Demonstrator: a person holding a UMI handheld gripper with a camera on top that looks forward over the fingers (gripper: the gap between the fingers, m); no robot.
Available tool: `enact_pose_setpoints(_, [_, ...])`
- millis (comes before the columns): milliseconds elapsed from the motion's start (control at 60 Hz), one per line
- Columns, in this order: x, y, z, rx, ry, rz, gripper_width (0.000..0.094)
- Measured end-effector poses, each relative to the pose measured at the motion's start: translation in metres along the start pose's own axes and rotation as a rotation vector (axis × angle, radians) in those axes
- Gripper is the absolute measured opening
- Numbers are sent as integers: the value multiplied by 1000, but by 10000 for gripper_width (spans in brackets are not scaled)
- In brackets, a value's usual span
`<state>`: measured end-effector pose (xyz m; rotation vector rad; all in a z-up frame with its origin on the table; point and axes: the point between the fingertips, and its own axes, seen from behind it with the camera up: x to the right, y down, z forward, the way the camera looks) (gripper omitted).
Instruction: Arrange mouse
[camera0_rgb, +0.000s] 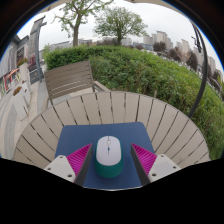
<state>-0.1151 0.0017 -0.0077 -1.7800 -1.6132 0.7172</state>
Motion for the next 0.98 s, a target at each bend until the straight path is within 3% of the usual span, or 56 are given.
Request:
enact_pose_setpoints(17, [2, 0, -3, -3, 9, -4, 865])
enact_pose_setpoints(67, [4, 1, -16, -25, 17, 1, 818])
enact_pose_setpoints(183, [-6, 9, -80, -73, -64, 55, 850])
enact_pose_setpoints(400, [10, 61, -235, -151, -124, 0, 859])
enact_pose_setpoints(533, [16, 92, -295, -159, -158, -57, 859])
enact_pose_setpoints(667, [17, 112, -322, -180, -181, -52, 856])
enact_pose_setpoints(850, [44, 100, -320, -136, -90, -49, 861])
enact_pose_setpoints(983, [47, 88, -318, -107, -81, -26, 860])
